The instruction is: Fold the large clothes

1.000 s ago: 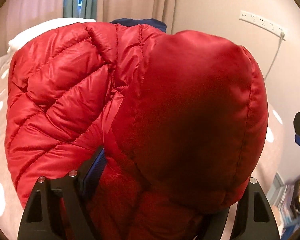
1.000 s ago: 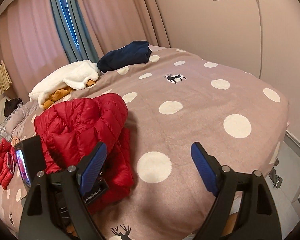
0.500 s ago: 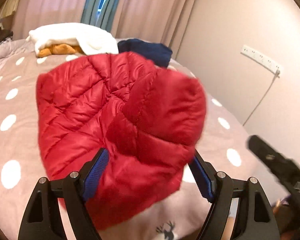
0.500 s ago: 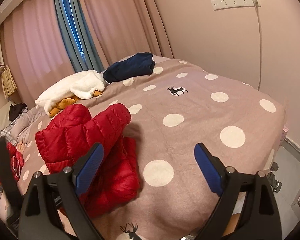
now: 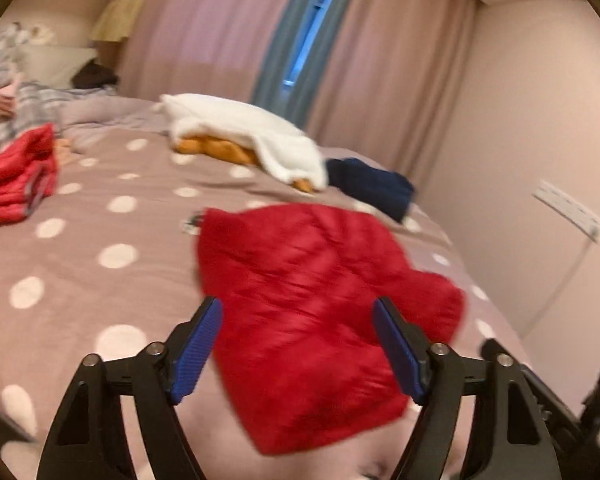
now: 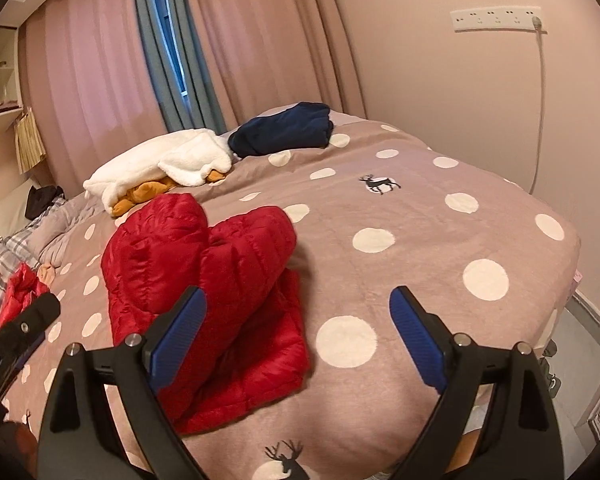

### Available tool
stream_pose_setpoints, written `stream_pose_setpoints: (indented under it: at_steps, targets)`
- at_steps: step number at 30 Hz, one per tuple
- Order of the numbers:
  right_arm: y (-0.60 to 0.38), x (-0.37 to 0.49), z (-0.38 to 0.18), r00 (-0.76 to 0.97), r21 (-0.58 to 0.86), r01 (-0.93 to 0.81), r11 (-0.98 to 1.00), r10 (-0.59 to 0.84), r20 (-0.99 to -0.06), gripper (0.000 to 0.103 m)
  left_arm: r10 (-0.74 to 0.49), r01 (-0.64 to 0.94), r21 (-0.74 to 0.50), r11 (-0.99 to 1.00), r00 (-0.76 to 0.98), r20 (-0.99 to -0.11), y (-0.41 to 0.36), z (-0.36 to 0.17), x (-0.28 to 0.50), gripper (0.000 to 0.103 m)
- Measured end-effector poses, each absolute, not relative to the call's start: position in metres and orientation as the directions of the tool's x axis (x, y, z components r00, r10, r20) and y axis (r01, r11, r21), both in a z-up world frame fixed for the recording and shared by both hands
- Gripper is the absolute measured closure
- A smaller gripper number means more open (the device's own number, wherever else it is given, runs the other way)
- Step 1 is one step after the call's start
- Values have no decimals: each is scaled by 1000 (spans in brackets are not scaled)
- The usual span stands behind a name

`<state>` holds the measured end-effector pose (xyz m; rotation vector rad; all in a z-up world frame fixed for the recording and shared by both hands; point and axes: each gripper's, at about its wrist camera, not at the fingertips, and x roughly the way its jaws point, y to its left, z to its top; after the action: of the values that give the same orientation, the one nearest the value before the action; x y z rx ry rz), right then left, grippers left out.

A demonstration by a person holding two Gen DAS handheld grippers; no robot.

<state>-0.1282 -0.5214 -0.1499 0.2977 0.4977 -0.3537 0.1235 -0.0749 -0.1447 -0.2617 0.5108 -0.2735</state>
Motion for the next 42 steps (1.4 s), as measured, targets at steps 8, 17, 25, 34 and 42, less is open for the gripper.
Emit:
stream_pose_setpoints:
  at_steps: [8,17,25,34,42]
  targets:
    - [-484,-91,-144,844,165,295,941,-176,-507,8,-208,-2,-363,932,817,-537,-24,-170,149,54]
    - [-445,-37,-164,816,-33,253,967,-231,-530,72,-138,-74,-315,946,789,-599,-7,-186,157,54]
    - [-497,-41,-203,719,5,357,934,-271,-640,74,-210,-40,-358,933,747,-631,-25,-200,165,54]
    - [-505,-40,-276,593,-164,376,912,-373,-714,75,-237,21,-330,944,740,-630,-36,-196,154,54]
    - [-530,-38,-284,662,24,394,919,-265,-701,71,-227,-3,-341,940,740,-633,-32,-194,154,54]
